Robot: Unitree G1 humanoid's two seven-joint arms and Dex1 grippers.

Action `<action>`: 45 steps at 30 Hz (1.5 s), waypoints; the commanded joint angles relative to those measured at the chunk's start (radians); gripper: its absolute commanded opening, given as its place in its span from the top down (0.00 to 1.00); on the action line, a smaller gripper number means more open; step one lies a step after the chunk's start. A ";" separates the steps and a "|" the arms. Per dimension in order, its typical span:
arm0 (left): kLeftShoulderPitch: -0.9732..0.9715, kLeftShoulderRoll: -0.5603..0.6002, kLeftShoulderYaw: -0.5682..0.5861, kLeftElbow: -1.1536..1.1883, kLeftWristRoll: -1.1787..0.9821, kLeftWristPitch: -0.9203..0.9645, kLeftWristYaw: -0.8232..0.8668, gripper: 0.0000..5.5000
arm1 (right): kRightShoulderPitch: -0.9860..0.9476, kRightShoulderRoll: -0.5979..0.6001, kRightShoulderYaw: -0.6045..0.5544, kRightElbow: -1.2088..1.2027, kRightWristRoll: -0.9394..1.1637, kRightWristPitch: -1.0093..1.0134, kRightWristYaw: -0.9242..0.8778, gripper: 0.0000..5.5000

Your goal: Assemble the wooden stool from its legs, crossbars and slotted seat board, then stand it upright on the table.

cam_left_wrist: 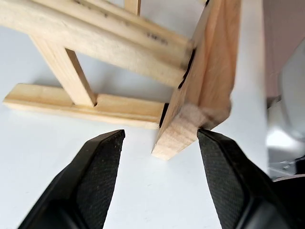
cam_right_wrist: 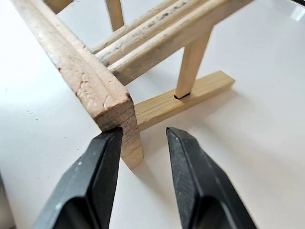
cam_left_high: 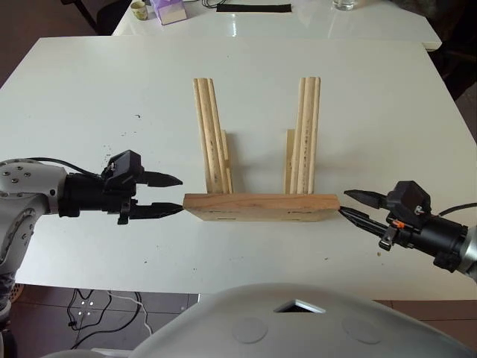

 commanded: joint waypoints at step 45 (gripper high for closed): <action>-0.064 -0.196 -0.398 0.426 0.279 -0.569 -0.022 0.32 | -0.232 0.136 0.479 0.541 -0.502 -0.425 0.425 0.55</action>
